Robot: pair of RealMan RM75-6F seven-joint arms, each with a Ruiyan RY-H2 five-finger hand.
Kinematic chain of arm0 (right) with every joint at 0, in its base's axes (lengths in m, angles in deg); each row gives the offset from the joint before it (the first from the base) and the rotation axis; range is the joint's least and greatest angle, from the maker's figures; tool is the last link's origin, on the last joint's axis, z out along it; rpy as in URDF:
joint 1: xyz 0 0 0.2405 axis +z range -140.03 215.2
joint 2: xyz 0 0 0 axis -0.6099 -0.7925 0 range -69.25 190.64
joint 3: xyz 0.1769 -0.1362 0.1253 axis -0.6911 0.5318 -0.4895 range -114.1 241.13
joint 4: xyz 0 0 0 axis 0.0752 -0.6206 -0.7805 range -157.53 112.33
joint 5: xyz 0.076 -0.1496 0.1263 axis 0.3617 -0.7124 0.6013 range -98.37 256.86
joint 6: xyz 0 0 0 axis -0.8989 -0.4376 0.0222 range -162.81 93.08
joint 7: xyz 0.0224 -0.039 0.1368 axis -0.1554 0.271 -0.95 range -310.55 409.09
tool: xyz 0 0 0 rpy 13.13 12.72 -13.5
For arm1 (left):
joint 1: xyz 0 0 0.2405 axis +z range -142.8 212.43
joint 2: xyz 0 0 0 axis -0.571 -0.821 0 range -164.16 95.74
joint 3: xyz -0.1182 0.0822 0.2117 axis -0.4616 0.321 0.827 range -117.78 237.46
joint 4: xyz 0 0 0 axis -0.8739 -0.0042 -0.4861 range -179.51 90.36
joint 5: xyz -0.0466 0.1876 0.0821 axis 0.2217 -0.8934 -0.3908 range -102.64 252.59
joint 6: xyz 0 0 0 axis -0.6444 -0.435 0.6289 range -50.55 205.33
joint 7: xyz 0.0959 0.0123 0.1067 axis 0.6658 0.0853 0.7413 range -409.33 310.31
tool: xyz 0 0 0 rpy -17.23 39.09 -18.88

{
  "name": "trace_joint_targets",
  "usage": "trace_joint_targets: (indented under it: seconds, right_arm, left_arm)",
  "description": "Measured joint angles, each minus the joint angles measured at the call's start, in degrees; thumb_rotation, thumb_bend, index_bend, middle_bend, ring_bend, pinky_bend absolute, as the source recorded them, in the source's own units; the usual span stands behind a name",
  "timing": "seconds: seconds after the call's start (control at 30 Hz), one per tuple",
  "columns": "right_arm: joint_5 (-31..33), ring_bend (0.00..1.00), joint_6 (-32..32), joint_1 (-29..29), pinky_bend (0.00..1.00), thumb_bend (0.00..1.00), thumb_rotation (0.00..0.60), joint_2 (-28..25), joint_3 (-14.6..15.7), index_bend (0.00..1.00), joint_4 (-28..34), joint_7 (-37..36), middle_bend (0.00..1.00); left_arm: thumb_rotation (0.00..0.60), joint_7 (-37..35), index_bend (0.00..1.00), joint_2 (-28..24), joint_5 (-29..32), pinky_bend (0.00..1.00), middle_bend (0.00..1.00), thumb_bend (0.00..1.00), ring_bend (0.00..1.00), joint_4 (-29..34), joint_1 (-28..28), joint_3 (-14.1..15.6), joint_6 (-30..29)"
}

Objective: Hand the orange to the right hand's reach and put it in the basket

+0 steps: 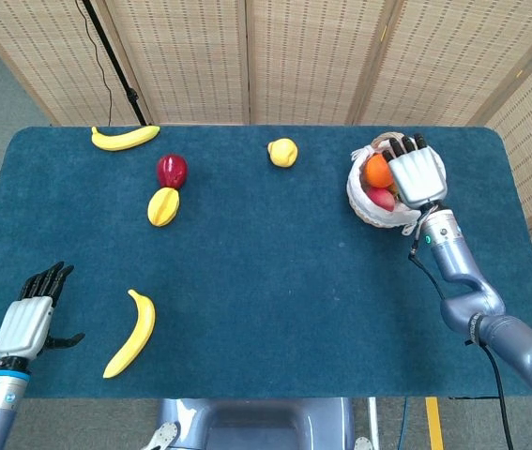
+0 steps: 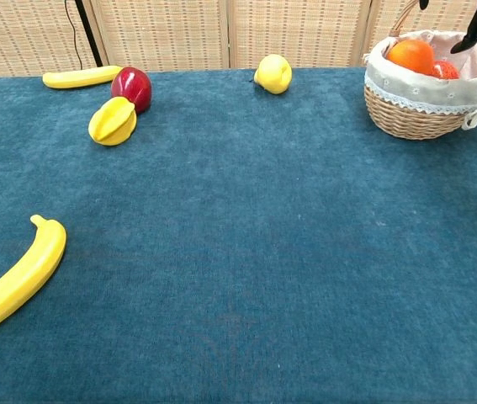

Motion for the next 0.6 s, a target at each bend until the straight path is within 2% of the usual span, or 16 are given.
trace_joint_targets:
  seconds: [0.13, 0.27, 0.5, 0.6]
  right_arm:
    - [3.2, 0.21, 0.2, -0.9, 0.19, 0.00, 0.600, -1.8, -1.4, 0.31, 6.1, 0.9, 0.22]
    - [7.2, 0.19, 0.2, -2.2, 0.17, 0.00, 0.600, -4.7, -3.1, 0.30, 15.7, 1.4, 0.20]
    - [13.4, 0.18, -1.0, -5.8, 0.17, 0.00, 0.600, -12.4, -5.9, 0.29, 37.2, -0.4, 0.18]
    - [14.2, 0.18, -2.6, -8.7, 0.17, 0.00, 0.600, -16.1, -6.0, 0.29, 45.8, -2.2, 0.18]
  left_arm:
    - [0.600, -0.1, 0.00, 0.0, 0.1, 0.05, 0.00, 0.00, 0.00, -0.1, 0.0, -0.1, 0.1]
    - [0.600, -0.1, 0.00, 0.1, 0.3, 0.05, 0.00, 0.00, 0.00, -0.2, -0.1, -0.1, 0.4]
    - [0.600, 0.1, 0.00, 0.3, 0.8, 0.05, 0.00, 0.00, 0.00, -0.7, -0.3, -0.3, 0.5]
    - [0.600, -0.2, 0.00, 0.4, 0.1, 0.05, 0.00, 0.00, 0.00, -0.8, -0.1, -0.4, -0.3]
